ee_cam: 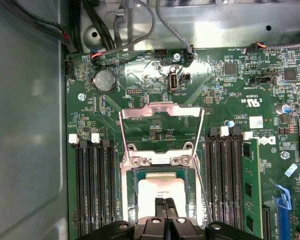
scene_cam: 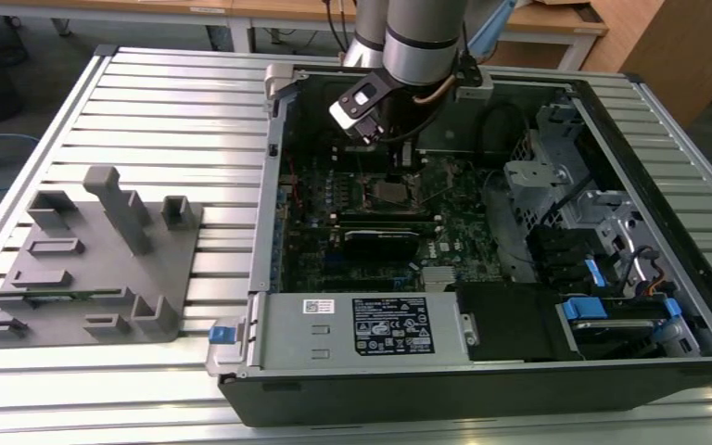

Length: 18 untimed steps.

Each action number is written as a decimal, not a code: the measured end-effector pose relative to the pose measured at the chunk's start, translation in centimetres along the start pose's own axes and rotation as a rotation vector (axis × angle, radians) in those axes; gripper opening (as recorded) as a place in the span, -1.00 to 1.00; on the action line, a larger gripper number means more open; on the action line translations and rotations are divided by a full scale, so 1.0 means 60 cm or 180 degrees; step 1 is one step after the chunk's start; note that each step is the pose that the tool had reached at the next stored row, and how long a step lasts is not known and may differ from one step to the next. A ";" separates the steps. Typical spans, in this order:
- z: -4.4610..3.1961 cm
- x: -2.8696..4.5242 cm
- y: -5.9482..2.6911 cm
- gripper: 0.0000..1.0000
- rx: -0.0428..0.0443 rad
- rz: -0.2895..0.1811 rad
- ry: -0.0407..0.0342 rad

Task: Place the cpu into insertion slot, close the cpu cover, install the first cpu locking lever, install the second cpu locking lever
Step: 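Close the cpu cover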

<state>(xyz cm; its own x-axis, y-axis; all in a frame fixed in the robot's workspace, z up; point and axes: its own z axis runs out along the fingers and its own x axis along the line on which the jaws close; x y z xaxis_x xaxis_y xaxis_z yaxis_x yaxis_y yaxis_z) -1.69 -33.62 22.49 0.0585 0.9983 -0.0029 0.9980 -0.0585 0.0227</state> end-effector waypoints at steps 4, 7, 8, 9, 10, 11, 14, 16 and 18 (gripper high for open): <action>0.000 0.000 0.000 -0.79 0.0000 0.0000 0.0000; -0.001 0.000 0.000 -0.79 0.0001 0.0000 -0.0002; -0.002 0.000 0.000 -0.79 0.0001 0.0000 -0.0002; -0.003 0.000 0.000 -0.79 0.0000 0.0000 -0.0001; -0.004 0.000 0.000 -0.79 0.0000 0.0000 0.0000; -0.006 0.000 0.000 -0.79 0.0000 0.0000 0.0000; -0.013 0.000 0.000 -0.79 0.0000 0.0000 0.0000; -0.019 0.000 0.000 -0.79 0.0000 0.0000 0.0000; -0.024 0.000 0.001 -0.79 0.0000 0.0000 0.0000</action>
<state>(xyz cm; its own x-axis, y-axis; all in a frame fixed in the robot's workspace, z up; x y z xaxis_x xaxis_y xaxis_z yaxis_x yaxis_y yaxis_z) -1.69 -33.62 23.93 0.0586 0.9983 -0.0028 0.9980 -0.0585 0.0227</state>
